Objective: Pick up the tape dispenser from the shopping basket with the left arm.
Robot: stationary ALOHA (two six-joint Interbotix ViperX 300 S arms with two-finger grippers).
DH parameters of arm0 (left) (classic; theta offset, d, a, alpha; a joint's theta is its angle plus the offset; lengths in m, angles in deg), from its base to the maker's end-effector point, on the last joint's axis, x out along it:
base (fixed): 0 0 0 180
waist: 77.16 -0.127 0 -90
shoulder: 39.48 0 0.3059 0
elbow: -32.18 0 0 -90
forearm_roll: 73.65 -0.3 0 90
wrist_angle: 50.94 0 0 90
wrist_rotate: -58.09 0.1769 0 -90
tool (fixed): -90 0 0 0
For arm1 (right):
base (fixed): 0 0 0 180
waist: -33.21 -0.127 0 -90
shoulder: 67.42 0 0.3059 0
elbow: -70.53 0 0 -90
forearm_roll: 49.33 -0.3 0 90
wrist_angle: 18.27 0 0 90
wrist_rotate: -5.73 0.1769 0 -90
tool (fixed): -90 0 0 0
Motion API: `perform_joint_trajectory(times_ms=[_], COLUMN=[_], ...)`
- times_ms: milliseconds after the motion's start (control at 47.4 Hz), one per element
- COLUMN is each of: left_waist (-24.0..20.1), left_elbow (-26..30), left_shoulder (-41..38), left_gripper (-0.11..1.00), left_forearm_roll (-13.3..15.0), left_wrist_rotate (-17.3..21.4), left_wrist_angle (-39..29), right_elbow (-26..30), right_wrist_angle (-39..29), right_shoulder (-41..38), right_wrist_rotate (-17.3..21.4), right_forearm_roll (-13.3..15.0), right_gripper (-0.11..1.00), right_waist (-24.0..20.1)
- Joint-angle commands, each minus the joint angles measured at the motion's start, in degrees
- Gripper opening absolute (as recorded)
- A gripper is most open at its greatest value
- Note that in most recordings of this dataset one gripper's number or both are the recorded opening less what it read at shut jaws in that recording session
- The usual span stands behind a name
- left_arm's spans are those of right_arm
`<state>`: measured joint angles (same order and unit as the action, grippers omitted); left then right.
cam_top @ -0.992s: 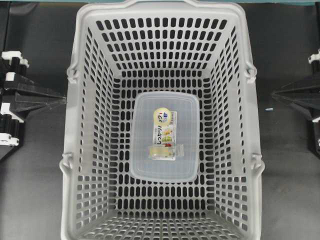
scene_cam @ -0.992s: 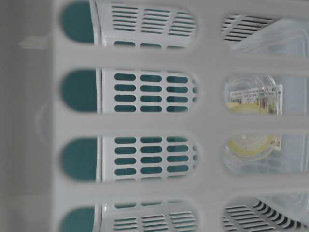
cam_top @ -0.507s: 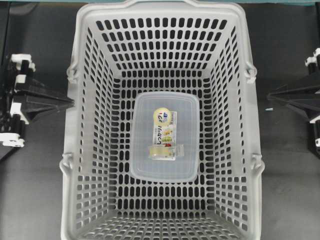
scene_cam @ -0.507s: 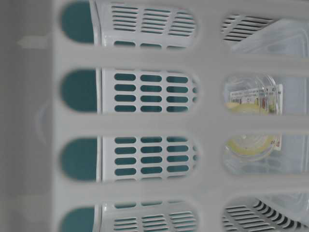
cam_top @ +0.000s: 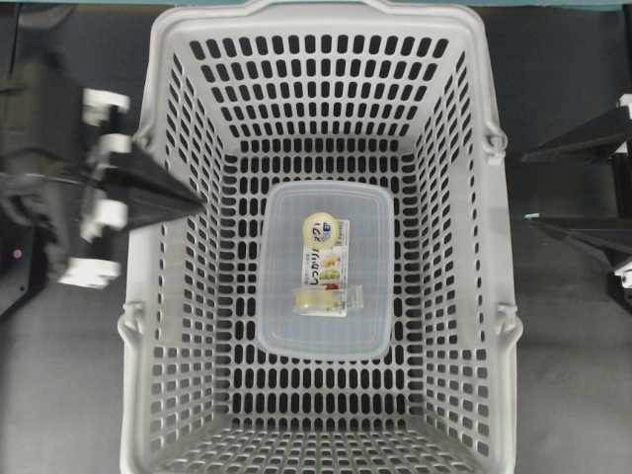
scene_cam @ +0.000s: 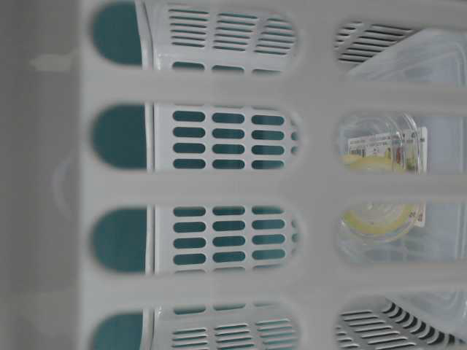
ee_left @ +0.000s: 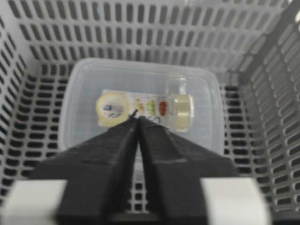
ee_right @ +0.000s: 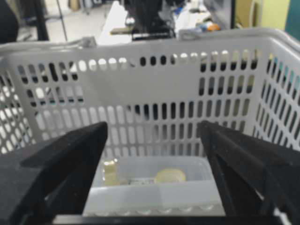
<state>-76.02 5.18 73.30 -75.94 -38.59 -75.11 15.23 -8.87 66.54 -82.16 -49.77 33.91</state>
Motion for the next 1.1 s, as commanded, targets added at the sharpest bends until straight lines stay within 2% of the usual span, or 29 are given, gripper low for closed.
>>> perform_joint_trajectory(times_ms=[0,211,274,443,591,760,971,1076], left_waist=[1.1,3.9,4.0,4.4,5.0,6.0,6.6,6.6], left_elbow=[5.0,15.5,18.3,25.0,28.0,28.5,27.7,27.9], left_shoulder=[-4.7,-17.6,-20.9,-29.6,-35.2,-39.8,-41.9,-42.1], left_gripper=[0.22,0.81,0.89,0.88,0.87,0.87,0.86,0.81], left_forearm_roll=[-0.3,-0.3,-0.3,-0.3,-0.2,-0.3,-0.2,-0.2], left_wrist_rotate=[-0.2,0.3,0.3,0.2,0.2,0.1,-0.2,0.2], left_wrist_angle=[-2.5,-8.2,-11.3,-19.4,-21.5,-21.5,-21.4,-21.0], right_elbow=[1.3,1.3,1.3,1.3,1.3,1.3,1.2,1.1], right_wrist_angle=[1.0,1.0,1.0,1.1,1.1,1.1,1.1,1.0], right_shoulder=[-0.2,-0.1,-0.1,0.1,0.1,0.2,0.2,0.3], right_wrist_rotate=[0.1,0.1,0.1,0.1,0.1,0.1,0.1,0.1], right_forearm_roll=[-0.1,-0.1,-0.1,-0.2,-0.1,-0.2,-0.2,-0.2], right_gripper=[0.75,0.74,0.74,0.74,0.73,0.73,0.73,0.73], right_waist=[0.1,0.1,0.1,0.1,0.1,0.1,0.1,0.1])
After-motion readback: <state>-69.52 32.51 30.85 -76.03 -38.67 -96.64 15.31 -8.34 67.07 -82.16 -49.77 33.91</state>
